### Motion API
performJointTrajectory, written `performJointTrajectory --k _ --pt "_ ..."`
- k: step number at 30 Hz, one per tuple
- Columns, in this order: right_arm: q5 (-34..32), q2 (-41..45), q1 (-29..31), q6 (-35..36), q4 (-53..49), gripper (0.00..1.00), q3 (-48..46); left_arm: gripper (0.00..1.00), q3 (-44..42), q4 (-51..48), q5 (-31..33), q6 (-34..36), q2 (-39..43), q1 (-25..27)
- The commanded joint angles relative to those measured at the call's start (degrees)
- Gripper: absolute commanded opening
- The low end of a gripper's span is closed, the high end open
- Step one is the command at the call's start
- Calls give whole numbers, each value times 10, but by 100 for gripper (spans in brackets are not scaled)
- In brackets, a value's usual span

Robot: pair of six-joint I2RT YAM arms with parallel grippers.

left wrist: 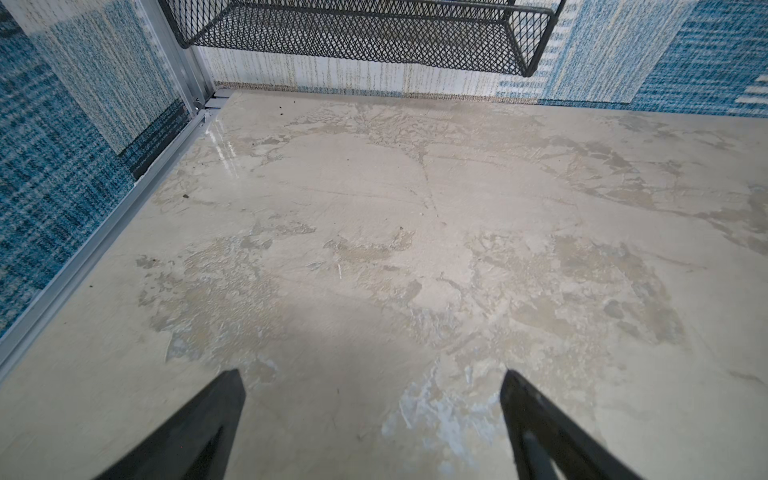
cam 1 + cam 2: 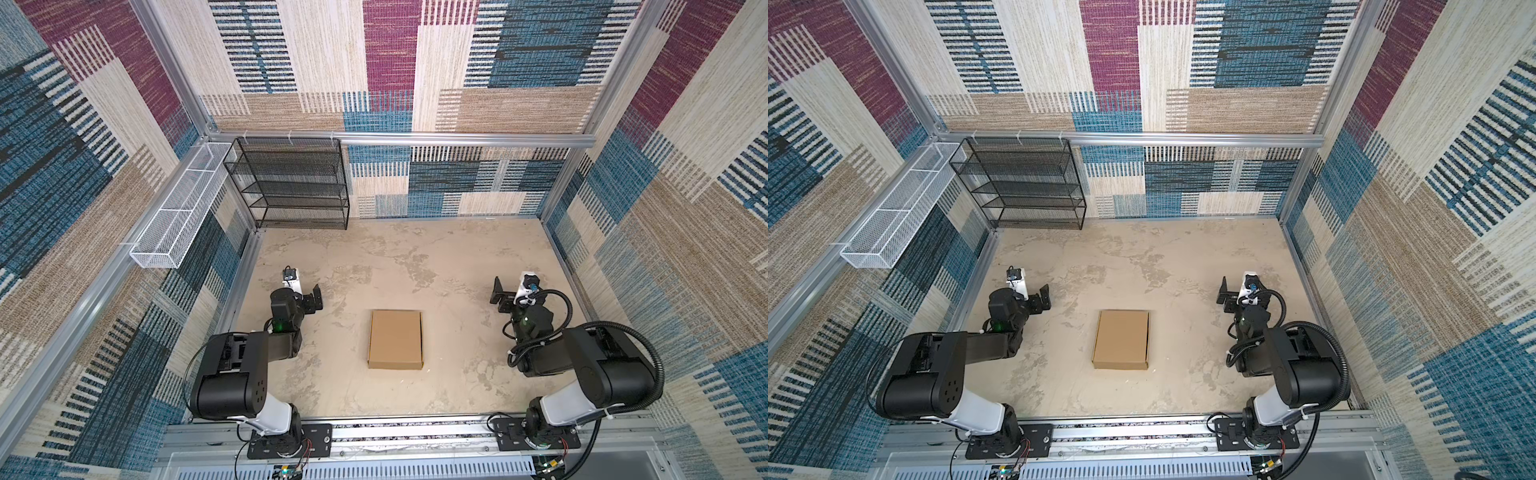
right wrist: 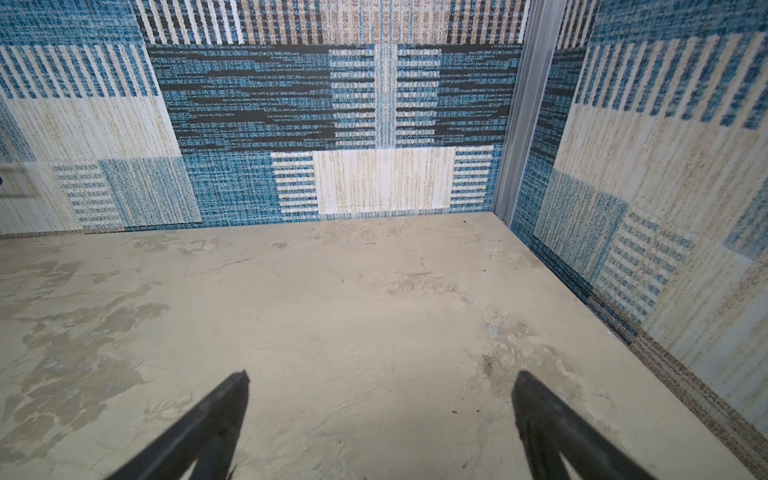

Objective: Fold the paper box

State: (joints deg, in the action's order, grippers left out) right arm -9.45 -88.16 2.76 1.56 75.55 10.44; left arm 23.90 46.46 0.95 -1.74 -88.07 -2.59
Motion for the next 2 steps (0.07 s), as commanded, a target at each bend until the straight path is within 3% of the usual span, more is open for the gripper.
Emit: performJointTrajectory --k 1,2 --pt "5 0 0 1 13 100 1 99 4 4 -6 7 0 0" --pt "5 0 0 1 13 100 1 99 4 4 -6 8 -1 0"
